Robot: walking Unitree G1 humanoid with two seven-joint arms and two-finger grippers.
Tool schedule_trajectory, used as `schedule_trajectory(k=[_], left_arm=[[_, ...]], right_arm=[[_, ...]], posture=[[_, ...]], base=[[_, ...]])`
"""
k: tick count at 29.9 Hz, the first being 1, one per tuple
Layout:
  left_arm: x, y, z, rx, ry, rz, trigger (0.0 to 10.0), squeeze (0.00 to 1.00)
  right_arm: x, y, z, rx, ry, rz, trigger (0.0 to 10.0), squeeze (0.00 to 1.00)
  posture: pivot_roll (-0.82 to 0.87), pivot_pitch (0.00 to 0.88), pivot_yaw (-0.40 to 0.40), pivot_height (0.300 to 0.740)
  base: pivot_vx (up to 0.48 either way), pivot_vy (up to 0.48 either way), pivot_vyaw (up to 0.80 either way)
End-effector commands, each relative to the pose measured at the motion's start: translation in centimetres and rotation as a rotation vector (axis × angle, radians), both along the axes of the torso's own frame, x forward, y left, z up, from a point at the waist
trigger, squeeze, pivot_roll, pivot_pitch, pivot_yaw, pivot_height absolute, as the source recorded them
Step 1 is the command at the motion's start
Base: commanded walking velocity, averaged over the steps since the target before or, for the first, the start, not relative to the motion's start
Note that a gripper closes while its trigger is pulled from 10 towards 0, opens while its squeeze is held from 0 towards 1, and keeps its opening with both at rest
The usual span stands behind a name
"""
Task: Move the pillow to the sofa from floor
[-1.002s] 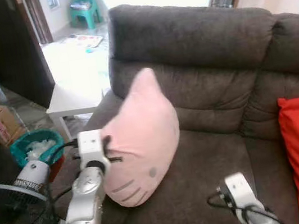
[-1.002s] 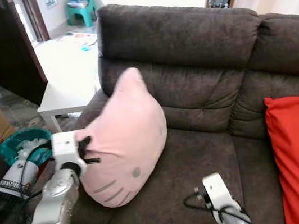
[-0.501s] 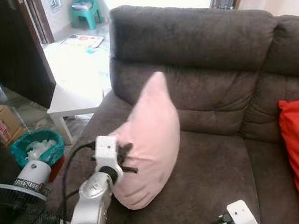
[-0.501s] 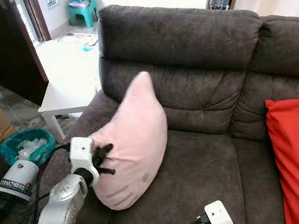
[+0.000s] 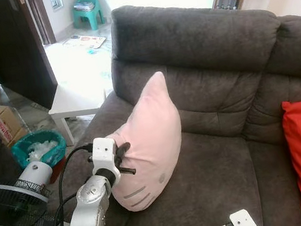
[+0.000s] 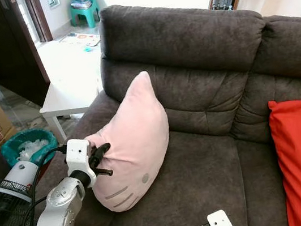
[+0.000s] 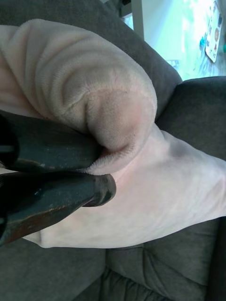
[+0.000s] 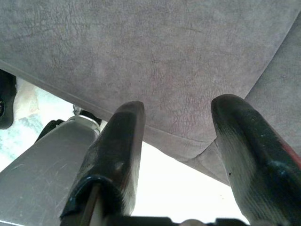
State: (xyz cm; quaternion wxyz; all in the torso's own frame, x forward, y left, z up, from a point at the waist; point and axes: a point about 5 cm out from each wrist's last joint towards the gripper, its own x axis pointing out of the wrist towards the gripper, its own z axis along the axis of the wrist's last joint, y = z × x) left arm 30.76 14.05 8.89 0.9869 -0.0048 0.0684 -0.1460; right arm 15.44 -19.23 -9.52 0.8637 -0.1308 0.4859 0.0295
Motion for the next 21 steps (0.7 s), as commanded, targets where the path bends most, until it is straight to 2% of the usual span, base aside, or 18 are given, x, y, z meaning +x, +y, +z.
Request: schedule_trajectory(k=[1,11,17,20,21], left_arm=[[0.4,-0.1,1.1,-0.007,-0.055,0.004,10.0,1.0],[0.4,-0.2,1.2,-0.016,-0.077,0.024,10.0,1.0],[0.7,0.3,2.6,-0.038,-0.144,0.075,10.0,1.0],[0.6,0.3,3.1,-0.019,-0.186,0.076,10.0,1.0],[0.3,0.1,3.3,0.038,-0.212,0.063,10.0,1.0]], right_arm=[[-0.2,-0.3,-0.1,0.0,0.012,-0.014,10.0,0.0],[-0.6,-0.1,-0.2,0.001,0.023,-0.02,10.0,0.0],[-0.5,-0.1,-0.2,0.007,0.017,-0.028,10.0,0.0],[-0.5,-0.1,-0.2,0.006,0.014,-0.033,10.0,0.0],[-0.4,-0.1,-0.2,0.008,0.011,-0.035,10.0,0.0]], posture=[[0.15,0.0,-0.12,0.74],[0.15,0.0,-0.116,0.74],[0.16,0.0,-0.119,0.74],[0.16,0.0,-0.119,0.74],[0.16,0.0,-0.119,0.74]], base=[[0.0,0.0,0.0],[0.0,0.0,0.0],[0.0,0.0,0.0],[0.0,0.0,0.0],[0.0,0.0,0.0]])
